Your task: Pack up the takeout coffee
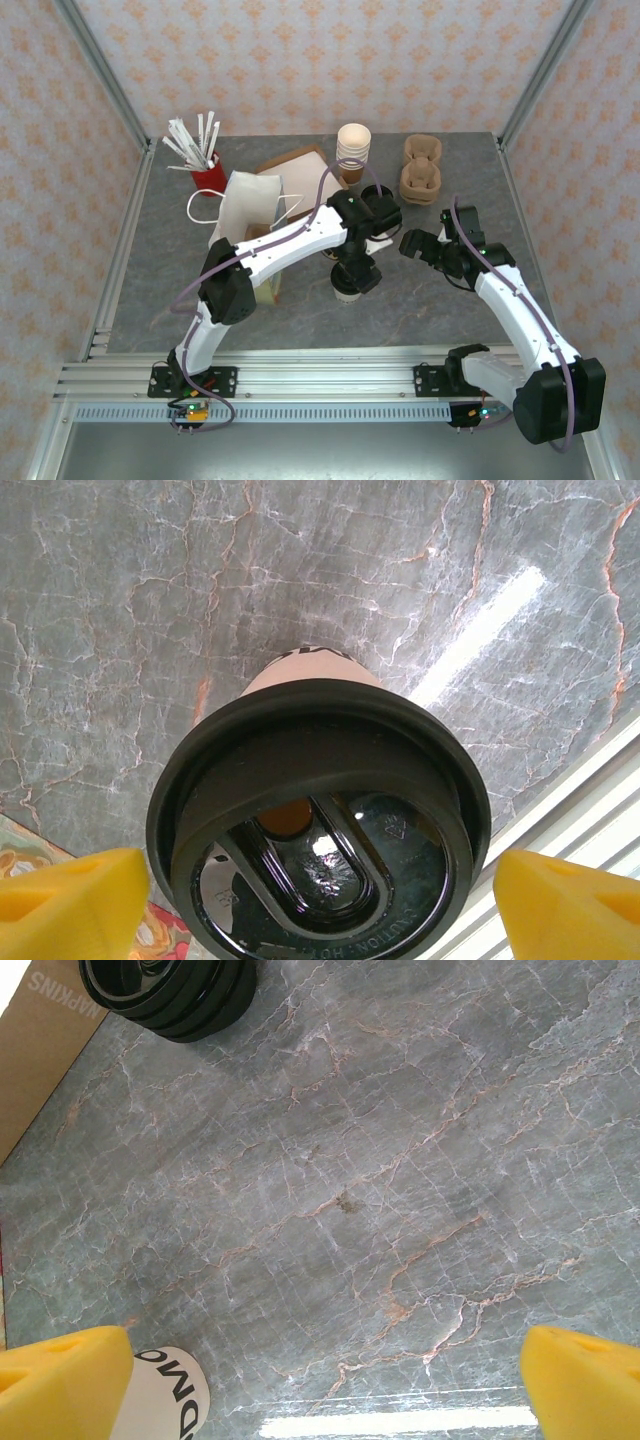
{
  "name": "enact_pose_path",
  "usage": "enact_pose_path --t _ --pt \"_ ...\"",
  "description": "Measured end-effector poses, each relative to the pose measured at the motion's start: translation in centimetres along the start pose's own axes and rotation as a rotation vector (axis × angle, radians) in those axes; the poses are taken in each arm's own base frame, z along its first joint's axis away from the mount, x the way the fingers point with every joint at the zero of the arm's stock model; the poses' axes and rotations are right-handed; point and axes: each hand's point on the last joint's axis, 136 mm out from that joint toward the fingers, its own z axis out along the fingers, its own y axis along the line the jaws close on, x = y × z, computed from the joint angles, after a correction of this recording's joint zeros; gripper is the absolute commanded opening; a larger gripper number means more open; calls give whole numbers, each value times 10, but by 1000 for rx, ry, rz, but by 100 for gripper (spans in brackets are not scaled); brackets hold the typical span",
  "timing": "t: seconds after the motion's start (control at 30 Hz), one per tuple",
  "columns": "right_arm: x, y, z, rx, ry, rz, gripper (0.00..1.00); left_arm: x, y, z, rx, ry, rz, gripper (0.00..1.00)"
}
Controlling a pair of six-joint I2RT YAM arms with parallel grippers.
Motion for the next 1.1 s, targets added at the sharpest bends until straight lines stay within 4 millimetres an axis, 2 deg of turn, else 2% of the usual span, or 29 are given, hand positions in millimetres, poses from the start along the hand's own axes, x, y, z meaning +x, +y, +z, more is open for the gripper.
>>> enact_pose_path --t 0.37,1.1 --pt "1 1 0 -6 3 0 100 3 -1 1 -26 10 13 89" --pt "4 -1 3 -4 12 1 100 4 -1 11 -30 38 14 80"
